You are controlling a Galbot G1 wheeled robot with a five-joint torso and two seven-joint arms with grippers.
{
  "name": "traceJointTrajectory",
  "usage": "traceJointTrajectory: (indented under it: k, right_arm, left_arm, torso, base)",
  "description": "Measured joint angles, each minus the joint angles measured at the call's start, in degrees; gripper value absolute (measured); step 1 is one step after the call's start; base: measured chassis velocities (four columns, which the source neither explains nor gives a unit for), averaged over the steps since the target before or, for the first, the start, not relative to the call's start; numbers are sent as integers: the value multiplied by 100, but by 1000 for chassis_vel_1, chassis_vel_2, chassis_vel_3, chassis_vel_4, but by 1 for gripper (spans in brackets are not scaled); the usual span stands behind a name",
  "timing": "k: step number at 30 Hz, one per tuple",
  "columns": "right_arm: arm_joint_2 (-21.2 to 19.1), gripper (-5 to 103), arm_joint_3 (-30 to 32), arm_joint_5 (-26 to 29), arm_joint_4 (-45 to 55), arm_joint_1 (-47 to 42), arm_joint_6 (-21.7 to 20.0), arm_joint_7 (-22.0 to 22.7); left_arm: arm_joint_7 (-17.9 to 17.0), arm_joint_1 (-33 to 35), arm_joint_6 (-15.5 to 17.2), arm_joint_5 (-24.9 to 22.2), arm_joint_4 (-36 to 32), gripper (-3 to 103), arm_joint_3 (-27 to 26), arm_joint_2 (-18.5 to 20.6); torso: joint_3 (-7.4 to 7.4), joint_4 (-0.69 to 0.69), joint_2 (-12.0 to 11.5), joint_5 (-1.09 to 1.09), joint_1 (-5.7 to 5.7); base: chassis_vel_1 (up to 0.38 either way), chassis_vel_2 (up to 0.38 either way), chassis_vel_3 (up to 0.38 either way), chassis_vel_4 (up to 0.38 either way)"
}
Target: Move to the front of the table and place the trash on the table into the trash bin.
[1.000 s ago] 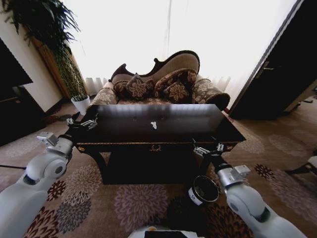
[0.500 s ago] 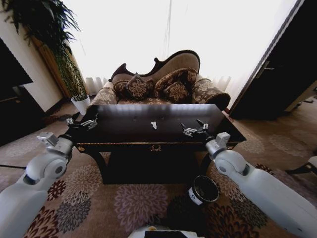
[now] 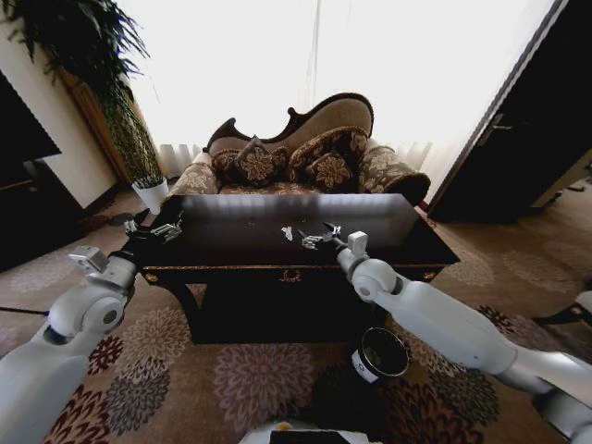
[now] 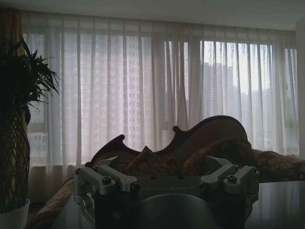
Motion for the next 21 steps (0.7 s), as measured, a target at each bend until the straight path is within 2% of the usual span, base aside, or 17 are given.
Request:
traceJointTrajectory:
  k: [8, 21]
  right_arm:
    - [337, 100, -582, -94, -616, 539, 1, -23]
    - [492, 100, -954, -120, -1106, 717, 76, -143]
  left_arm:
    - [-2, 0, 0, 0, 0, 100, 0, 0]
    - [-2, 0, 0, 0, 0, 100, 0, 0]
  torso:
    - [0, -1, 1, 0, 0]
    - [0, -1, 1, 0, -1]
  base:
    - [0, 0, 0, 0]
    - [0, 0, 0, 0]
